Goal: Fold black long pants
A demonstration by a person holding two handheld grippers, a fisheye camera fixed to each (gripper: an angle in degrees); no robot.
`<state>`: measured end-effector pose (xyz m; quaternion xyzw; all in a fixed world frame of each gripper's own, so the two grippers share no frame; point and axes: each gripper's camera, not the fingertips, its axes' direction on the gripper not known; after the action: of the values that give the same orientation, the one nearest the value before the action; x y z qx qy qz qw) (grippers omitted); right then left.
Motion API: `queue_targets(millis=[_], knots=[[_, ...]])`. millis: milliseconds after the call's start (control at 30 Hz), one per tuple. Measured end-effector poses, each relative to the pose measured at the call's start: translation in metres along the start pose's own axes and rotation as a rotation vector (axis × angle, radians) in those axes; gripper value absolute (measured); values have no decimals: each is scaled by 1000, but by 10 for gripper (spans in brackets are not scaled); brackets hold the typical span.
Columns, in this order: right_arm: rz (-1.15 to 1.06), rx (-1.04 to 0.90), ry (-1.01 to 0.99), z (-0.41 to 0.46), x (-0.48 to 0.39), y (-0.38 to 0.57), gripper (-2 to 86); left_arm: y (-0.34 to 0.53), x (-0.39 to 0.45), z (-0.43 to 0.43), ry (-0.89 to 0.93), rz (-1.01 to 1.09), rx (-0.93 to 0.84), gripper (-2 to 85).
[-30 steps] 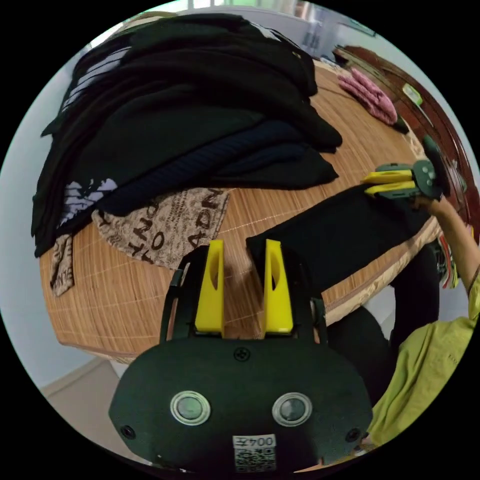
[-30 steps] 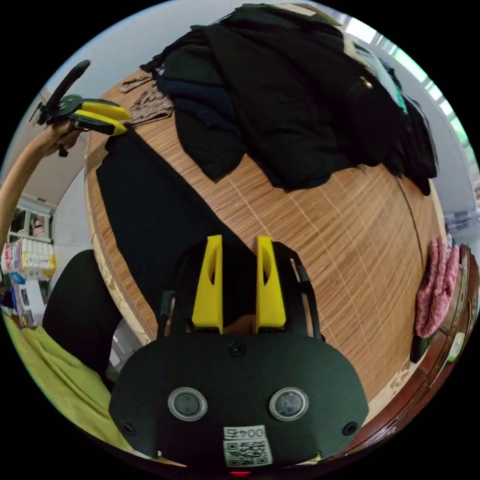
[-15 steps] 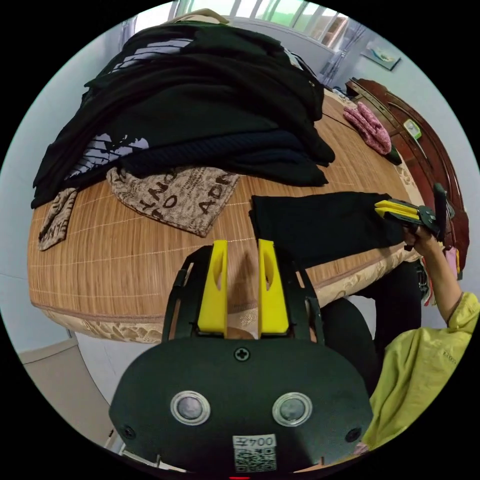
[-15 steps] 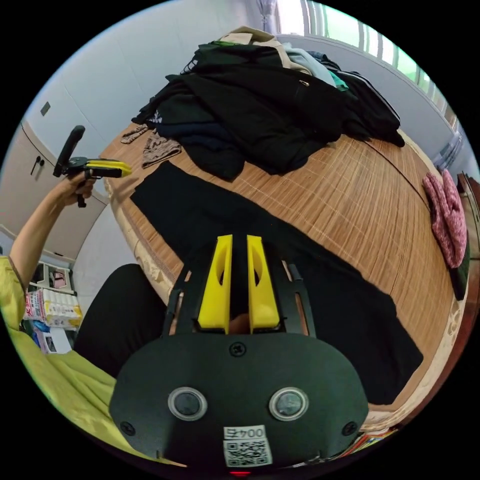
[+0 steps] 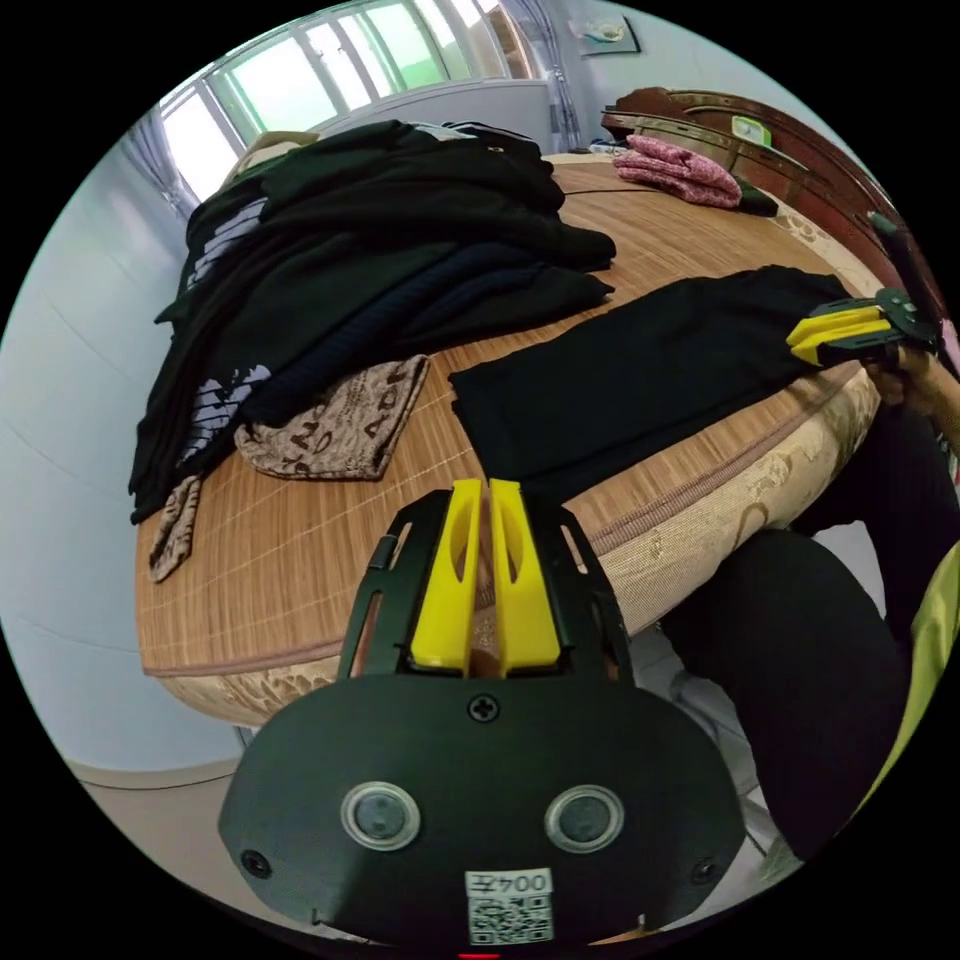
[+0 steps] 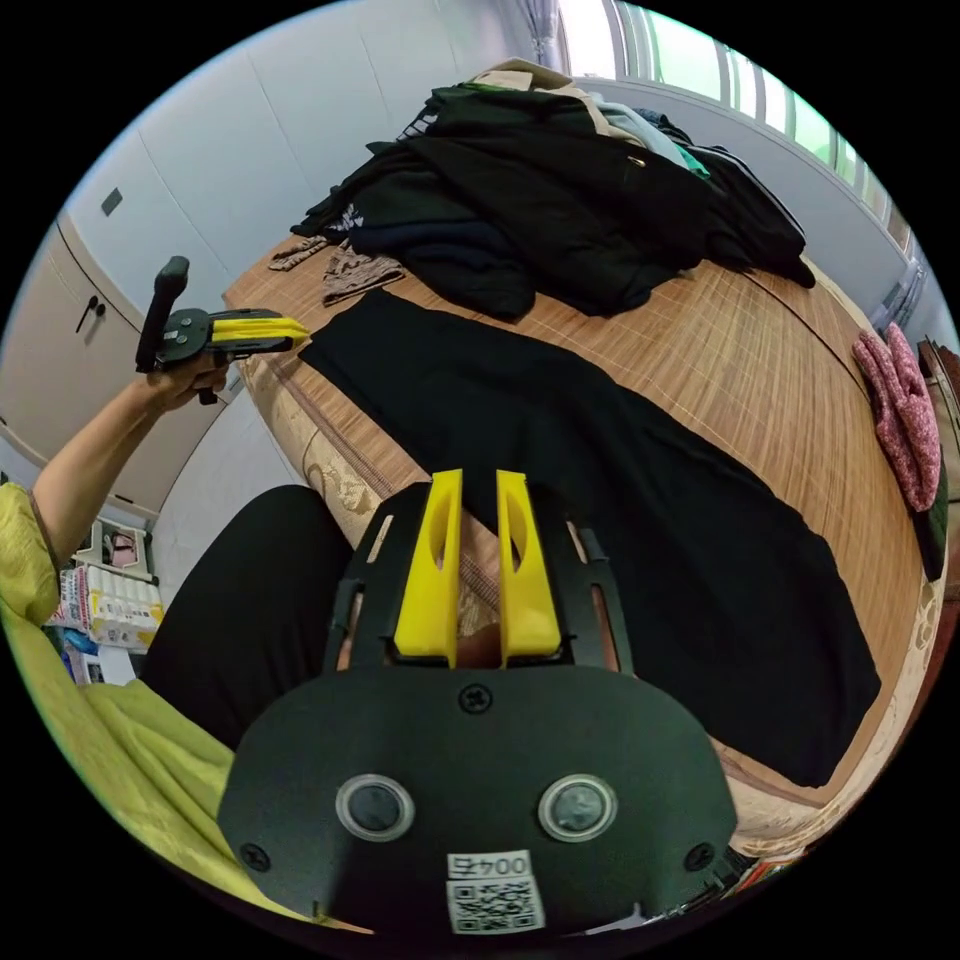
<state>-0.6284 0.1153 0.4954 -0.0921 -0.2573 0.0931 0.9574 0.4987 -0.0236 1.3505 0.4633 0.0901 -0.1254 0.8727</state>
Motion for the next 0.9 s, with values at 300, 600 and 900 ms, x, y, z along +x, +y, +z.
queue_targets(millis=[300, 600, 900], knots=[[-11, -11, -10, -1, -13, 14, 82, 7, 9, 6, 37, 7, -5, 32], [-108, -40, -3, 2, -42, 14, 82, 7, 7, 8, 81, -9, -3, 21], [-197, -95, 68, 11, -67, 7, 75, 9, 10, 6, 87, -17, 1, 15]])
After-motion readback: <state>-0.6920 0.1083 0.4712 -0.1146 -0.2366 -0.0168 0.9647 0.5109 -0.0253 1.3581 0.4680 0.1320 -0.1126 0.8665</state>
